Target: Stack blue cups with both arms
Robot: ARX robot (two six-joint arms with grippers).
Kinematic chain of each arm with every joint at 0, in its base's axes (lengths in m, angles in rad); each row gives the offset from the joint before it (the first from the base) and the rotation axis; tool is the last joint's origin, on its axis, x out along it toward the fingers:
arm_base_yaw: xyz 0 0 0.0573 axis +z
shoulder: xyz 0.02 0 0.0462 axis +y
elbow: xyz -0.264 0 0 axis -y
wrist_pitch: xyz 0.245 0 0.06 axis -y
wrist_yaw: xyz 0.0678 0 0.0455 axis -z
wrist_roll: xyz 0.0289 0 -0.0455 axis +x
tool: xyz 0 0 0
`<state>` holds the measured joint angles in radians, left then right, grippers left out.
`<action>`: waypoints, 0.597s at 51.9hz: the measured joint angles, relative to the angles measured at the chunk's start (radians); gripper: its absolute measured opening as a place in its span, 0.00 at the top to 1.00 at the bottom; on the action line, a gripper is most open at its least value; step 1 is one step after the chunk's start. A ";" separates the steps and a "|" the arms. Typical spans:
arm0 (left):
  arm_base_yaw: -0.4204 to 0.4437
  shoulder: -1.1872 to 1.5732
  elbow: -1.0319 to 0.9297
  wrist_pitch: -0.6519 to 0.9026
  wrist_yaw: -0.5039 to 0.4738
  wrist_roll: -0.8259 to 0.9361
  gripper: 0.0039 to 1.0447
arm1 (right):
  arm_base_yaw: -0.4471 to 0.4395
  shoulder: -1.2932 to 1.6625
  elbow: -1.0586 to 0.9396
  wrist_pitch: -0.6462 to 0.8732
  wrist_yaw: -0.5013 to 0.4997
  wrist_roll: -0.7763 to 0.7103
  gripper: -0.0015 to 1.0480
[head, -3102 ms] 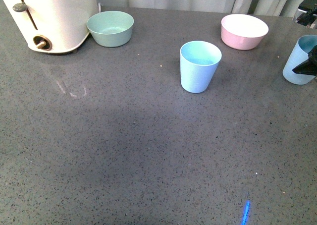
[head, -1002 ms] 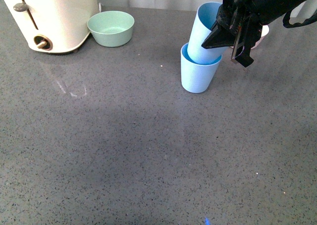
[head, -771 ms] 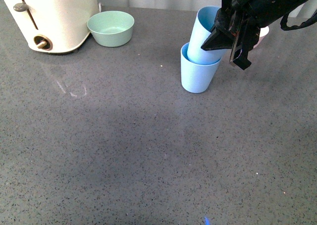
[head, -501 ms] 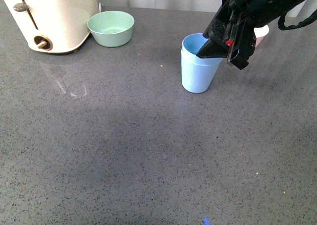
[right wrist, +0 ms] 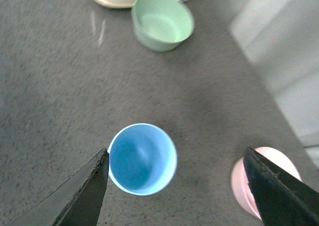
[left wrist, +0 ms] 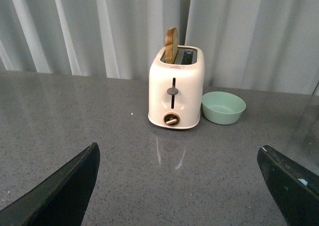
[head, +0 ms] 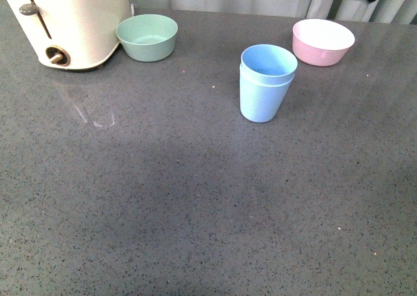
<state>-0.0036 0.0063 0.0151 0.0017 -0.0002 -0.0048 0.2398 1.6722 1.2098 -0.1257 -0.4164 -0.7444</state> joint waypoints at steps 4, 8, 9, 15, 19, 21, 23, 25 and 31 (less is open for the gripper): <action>0.000 0.000 0.000 0.000 0.000 0.000 0.08 | -0.039 -0.089 -0.084 0.091 0.002 0.068 0.13; 0.000 0.000 0.000 0.000 0.000 0.000 0.08 | -0.088 -0.196 -0.202 0.193 0.002 0.176 0.08; 0.000 0.000 0.000 0.000 0.000 0.000 0.08 | -0.101 -0.227 -0.240 0.220 0.010 0.204 0.08; 0.000 0.000 0.000 0.000 0.000 0.000 0.08 | -0.149 -0.411 -0.463 0.365 0.065 0.381 0.09; 0.000 0.000 0.000 0.000 0.000 0.000 0.08 | -0.133 -0.449 -0.525 0.462 0.179 0.464 0.13; 0.000 0.000 0.000 0.000 0.001 0.000 0.08 | -0.122 -0.460 -0.580 0.592 0.320 0.542 0.20; 0.000 0.000 0.000 0.000 0.000 0.000 0.08 | -0.119 -0.468 -0.623 0.673 0.402 0.589 0.25; 0.000 0.000 0.000 0.000 0.000 0.000 0.08 | -0.119 -0.480 -0.665 0.735 0.466 0.621 0.30; 0.000 0.000 0.000 0.000 0.000 0.000 0.08 | -0.142 -0.569 -0.815 0.833 0.509 0.707 0.55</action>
<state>-0.0036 0.0063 0.0151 0.0013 -0.0006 -0.0048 0.0978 1.1030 0.3946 0.7071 0.0921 -0.0376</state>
